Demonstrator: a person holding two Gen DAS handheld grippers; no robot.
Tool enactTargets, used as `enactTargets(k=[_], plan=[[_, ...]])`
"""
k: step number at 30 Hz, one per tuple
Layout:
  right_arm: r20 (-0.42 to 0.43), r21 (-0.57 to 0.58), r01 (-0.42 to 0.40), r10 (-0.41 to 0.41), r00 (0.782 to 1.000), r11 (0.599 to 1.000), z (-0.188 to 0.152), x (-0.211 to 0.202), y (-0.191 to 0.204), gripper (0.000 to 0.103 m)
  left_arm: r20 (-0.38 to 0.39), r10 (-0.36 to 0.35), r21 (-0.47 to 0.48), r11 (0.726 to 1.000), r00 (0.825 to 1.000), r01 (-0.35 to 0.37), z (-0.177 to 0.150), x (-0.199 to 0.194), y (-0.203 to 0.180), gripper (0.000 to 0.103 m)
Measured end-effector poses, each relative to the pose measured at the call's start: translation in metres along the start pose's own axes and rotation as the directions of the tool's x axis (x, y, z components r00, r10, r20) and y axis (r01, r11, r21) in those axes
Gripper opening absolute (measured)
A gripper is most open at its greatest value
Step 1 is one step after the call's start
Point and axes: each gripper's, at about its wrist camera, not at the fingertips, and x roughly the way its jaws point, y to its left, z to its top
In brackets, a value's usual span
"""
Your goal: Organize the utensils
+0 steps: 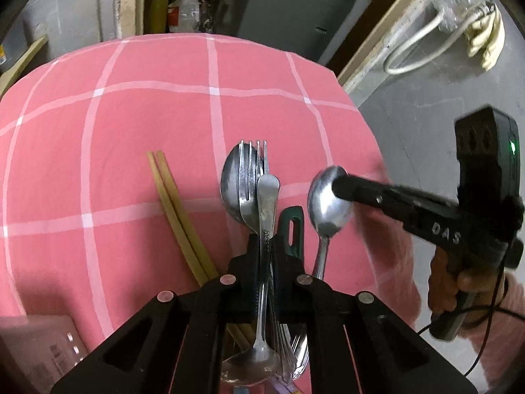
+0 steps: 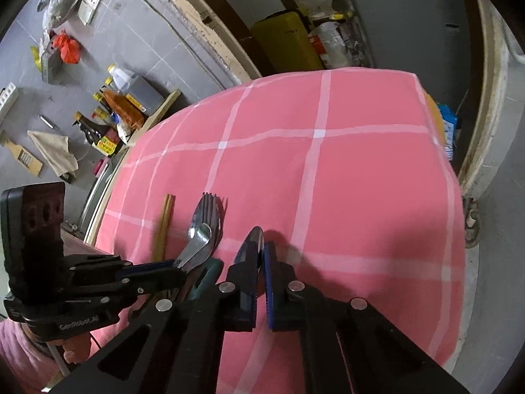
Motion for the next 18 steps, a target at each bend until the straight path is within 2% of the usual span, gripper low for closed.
enactTargets(k=[5,10,15,18], plan=[[0.052,-0.009,0.048,-0.048,0.998,0.999,-0.014,-0.021,0.020,0.002,0.062,-0.022,-0.030,0.999,0.998,0.024,-0.004,-0.022,-0.003,0.002],[0.134,-0.033,0.119,-0.113,0.984,0.992,-0.030,-0.046,0.047,0.002,0.159,-0.041,-0.017,0.999,0.986,0.044,-0.012,-0.049,-0.010,0.000],[0.197,-0.042,0.174,-0.163,0.967,0.984,-0.043,-0.065,0.067,0.002,0.187,-0.067,-0.040,0.996,0.980,0.076,-0.015,-0.063,-0.008,0.000],[0.244,-0.039,0.200,-0.185,0.952,0.979,-0.048,-0.081,0.080,0.002,0.255,-0.086,-0.045,0.994,0.963,0.101,-0.017,-0.087,-0.011,0.000]])
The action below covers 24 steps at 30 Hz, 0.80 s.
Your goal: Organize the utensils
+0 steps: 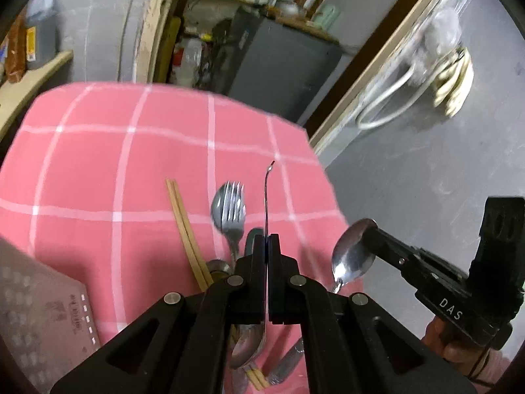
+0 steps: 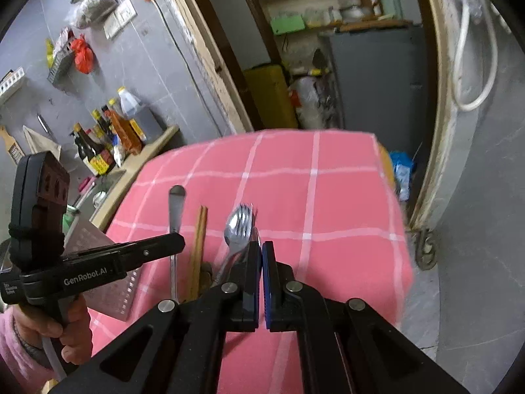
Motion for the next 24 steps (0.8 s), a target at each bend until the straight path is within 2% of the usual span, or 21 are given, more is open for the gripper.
enactTargets(k=[3,7,12,17,21,24], plan=[[0.060,-0.009,0.025,-0.025,0.998,1.000,0.003,-0.023,0.009,0.002,0.087,-0.033,-0.004,0.999,0.996,0.034,0.003,-0.028,-0.006,0.000],[0.146,-0.026,0.060,-0.056,0.988,0.998,0.011,-0.052,0.030,0.002,0.226,-0.070,-0.024,0.997,0.972,0.077,0.011,-0.070,-0.008,0.000],[0.294,-0.078,0.107,-0.080,0.952,0.991,0.023,-0.089,0.069,0.002,0.402,-0.077,-0.039,0.994,0.912,0.101,0.024,-0.131,0.001,0.000],[0.432,-0.152,0.112,-0.036,0.901,0.982,0.032,-0.111,0.124,0.002,0.536,-0.020,-0.034,0.998,0.844,0.045,0.027,-0.190,0.017,0.000],[0.488,-0.212,0.113,0.006,0.873,0.971,0.032,-0.111,0.166,0.002,0.592,0.021,-0.044,0.999,0.805,0.007,0.020,-0.220,0.035,0.000],[0.506,-0.272,0.122,0.034,0.862,0.954,0.028,-0.102,0.200,0.002,0.612,0.038,-0.054,0.999,0.790,-0.006,0.008,-0.229,0.048,0.000]])
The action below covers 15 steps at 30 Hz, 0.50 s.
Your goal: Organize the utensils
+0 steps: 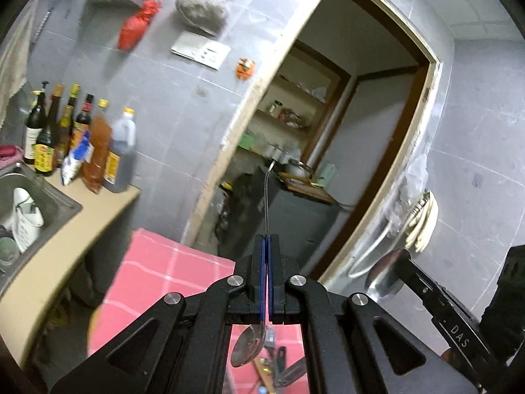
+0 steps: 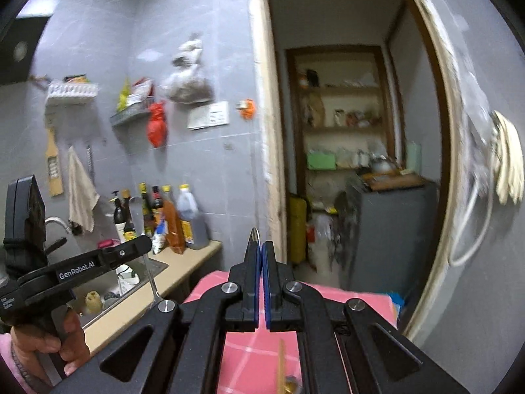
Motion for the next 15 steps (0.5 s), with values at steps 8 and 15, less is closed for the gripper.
enactTargets(k=[8,15], plan=[[-0.015,-0.144,-0.009,0.007,1.000,0.989,-0.022,0.025,0.060,0.002,-0.027,0.014,0.001,1.000,1.000,-0.014,-0.027,-0.016,0.036,0.000],[-0.074,-0.183,-0.005,-0.009,0.997,0.983,-0.052,0.039,0.075,0.002,-0.083,0.030,0.036,0.999,0.996,-0.027,-0.056,-0.006,0.050,0.000]])
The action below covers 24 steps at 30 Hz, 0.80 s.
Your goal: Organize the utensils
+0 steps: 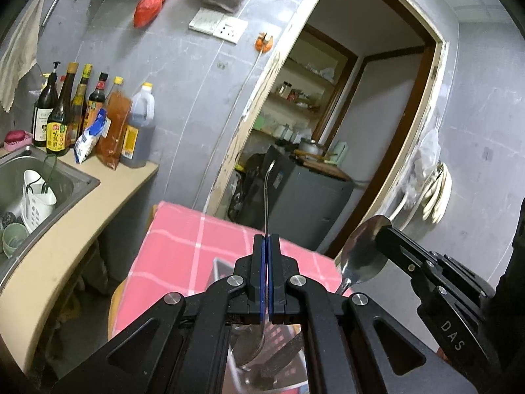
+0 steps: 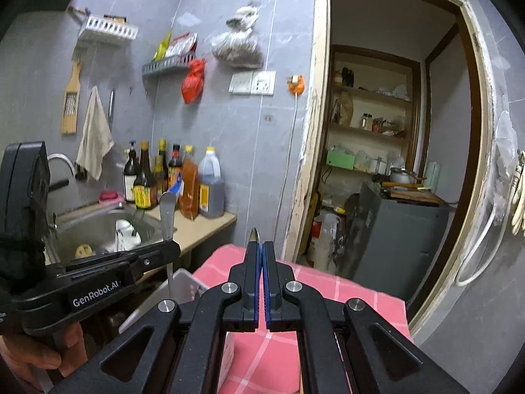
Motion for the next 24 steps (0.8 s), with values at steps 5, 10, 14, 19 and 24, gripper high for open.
enactTargets(k=[5,10,14,19,24], plan=[[-0.050,-0.001,0.000,0.000,0.999,1.000,-0.014,0.009,0.006,0.002,-0.030,0.010,-0.012,1.000,1.000,-0.010,-0.011,0.003,0.010,0.000],[-0.090,0.012,-0.011,0.012,0.996,1.000,-0.024,0.015,0.006,0.002,-0.071,0.007,-0.003,1.000,0.997,-0.007,-0.017,0.006,0.015,0.000],[-0.118,0.031,-0.037,0.040,0.992,0.999,-0.030,0.019,0.005,0.003,-0.091,-0.001,0.000,1.000,0.996,0.001,-0.022,0.006,0.016,0.000],[-0.149,0.078,-0.074,0.085,0.985,0.994,-0.035,0.021,0.000,0.003,-0.109,-0.006,-0.004,1.000,0.994,0.006,-0.021,0.004,0.015,0.002],[-0.147,0.125,-0.091,0.109,0.983,0.988,-0.034,0.012,-0.010,0.014,-0.110,0.002,-0.013,1.000,0.994,-0.003,-0.018,-0.001,0.011,0.011]])
